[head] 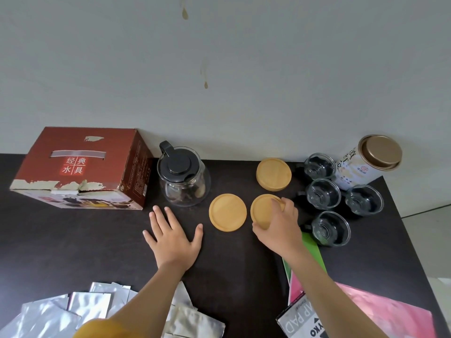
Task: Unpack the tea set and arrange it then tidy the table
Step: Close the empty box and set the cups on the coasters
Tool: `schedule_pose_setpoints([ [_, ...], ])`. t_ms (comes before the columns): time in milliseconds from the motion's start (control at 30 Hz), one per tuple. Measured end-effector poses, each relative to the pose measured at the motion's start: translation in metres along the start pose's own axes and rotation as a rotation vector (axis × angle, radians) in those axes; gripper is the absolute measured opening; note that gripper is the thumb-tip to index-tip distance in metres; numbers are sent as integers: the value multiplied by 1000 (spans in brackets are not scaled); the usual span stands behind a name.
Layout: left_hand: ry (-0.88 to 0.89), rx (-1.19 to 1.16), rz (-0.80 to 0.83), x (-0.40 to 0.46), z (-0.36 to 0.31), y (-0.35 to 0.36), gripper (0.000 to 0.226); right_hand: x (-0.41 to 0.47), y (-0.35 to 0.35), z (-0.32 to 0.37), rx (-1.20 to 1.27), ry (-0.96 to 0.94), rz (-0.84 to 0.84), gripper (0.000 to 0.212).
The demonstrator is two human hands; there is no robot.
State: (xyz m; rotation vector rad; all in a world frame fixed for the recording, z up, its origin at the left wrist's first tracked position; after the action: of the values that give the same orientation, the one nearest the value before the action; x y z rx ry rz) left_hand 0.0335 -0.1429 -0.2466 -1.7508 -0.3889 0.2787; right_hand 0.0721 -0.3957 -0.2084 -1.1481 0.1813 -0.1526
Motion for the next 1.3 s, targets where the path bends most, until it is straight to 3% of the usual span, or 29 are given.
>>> schedule_pose_setpoints([
  [133, 3, -13, -8, 0, 0, 1, 99, 1, -2, 3, -27, -8, 14, 73],
  [333, 5, -5, -12, 0, 1, 1, 98, 39, -25, 32, 34, -86, -185, 63],
  [600, 2, -5, -12, 1, 0, 1, 99, 106, -22, 37, -200, 73, -10, 85],
  [767, -1, -9, -12, 0, 1, 0, 99, 107, -24, 36, -203, 106, -77, 90],
  [900, -3, -17, -17, 0, 0, 0, 99, 97, -24, 53, -139, 5, -126, 91],
  [1067, -2, -9, -16, 0, 1, 1, 98, 89, -6, 87, 62, -90, -63, 88],
  [1300, -2, -1, -8, 0, 0, 2, 98, 82, 21, 104, 83, -157, -22, 87],
])
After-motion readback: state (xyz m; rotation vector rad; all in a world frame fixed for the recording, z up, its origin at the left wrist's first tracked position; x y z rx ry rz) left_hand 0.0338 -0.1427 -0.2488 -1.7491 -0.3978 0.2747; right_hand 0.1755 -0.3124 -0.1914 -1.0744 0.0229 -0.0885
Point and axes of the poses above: each hand's wrist, its own x-axis towards the middle knuckle, its own y-axis out of the palm, z = x × y, the point moved 3 cm from there along x, towards the middle knuckle, and after that the axes turned 11 degrees about -z, right-handed, at the moved point
